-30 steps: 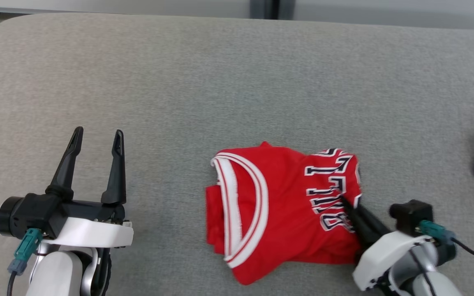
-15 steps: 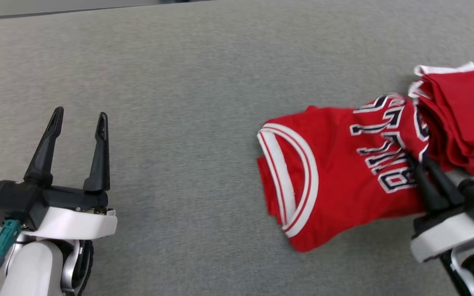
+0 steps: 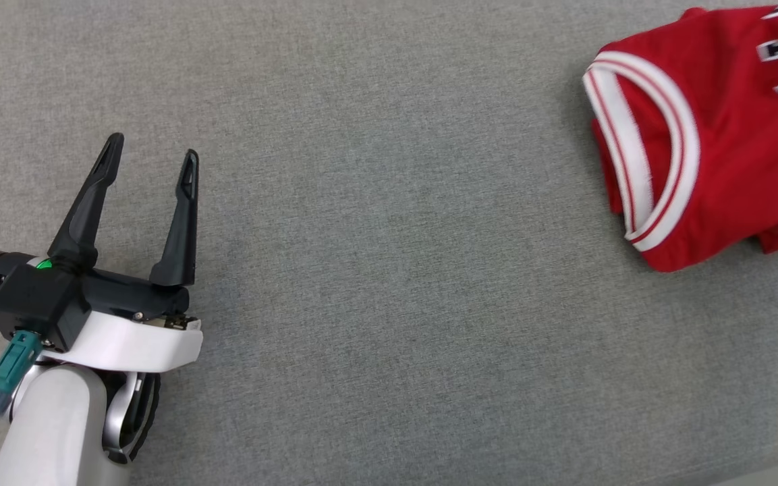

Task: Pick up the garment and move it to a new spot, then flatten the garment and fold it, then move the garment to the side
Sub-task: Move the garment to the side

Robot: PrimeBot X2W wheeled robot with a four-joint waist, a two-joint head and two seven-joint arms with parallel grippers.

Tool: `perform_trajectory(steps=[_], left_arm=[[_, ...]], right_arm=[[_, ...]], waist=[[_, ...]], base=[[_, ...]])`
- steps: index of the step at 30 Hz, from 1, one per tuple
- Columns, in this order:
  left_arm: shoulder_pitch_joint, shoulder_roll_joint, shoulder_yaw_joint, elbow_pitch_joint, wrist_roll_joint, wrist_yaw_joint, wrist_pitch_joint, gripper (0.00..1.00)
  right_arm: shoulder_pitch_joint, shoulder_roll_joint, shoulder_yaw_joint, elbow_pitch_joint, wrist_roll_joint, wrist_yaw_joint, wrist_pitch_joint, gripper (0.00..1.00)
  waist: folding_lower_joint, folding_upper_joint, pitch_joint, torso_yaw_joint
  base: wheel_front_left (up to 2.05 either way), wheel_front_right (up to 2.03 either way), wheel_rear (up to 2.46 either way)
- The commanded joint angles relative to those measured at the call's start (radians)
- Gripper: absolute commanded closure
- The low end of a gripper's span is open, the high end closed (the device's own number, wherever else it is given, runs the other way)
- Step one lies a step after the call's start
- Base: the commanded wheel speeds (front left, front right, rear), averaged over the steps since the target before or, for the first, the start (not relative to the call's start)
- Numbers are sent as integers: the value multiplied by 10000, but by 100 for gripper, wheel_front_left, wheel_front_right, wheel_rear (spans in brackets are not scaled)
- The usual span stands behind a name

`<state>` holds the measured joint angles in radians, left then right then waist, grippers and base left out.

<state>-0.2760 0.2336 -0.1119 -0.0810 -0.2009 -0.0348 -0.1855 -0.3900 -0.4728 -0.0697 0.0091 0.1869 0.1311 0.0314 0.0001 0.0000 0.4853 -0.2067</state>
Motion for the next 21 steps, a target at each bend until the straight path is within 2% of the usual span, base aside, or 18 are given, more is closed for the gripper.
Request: perform_trajectory(steps=[1,4,5,6,7,13,17,21], left_arm=[[-265,24,-37,64,13,-63,-54,0],[-289,15,-96,123,-7,-97,-84,0],[-287,11,-120,139,-17,-102,-113,0],[-307,0,-147,184,-25,-105,-121,0],[-346,-23,-174,219,-37,-112,-152,0],[-391,-91,-177,401,-125,-45,-289,0],[-281,-93,-178,515,-214,-23,-376,0],[-273,-108,-203,659,-274,-32,-415,0]], right_arm=[[-346,-264,-231,639,195,-3,-184,100],[-517,-354,-354,1313,247,-4,-207,100],[-607,-370,-415,1694,258,-4,-180,86],[-648,-446,-446,2064,140,-4,-97,57],[-755,-423,-515,2378,129,-4,-169,0],[-989,-105,-747,3994,-254,-4,-644,0],[-1004,407,-1050,5105,-319,-3,-824,0],[-849,710,-1227,5707,-236,-3,-1262,0]], waist=[[-1,0,125,107],[-1,0,187,179],[-1,0,214,216],[-1,0,236,265],[-1,0,249,311],[-1,0,222,461],[-1,0,62,479],[-1,0,-200,548]], base=[[0,0,0],[0,0,0],[0,0,0],[0,0,0],[0,0,0],[0,0,0],[0,0,0],[0,0,0]])
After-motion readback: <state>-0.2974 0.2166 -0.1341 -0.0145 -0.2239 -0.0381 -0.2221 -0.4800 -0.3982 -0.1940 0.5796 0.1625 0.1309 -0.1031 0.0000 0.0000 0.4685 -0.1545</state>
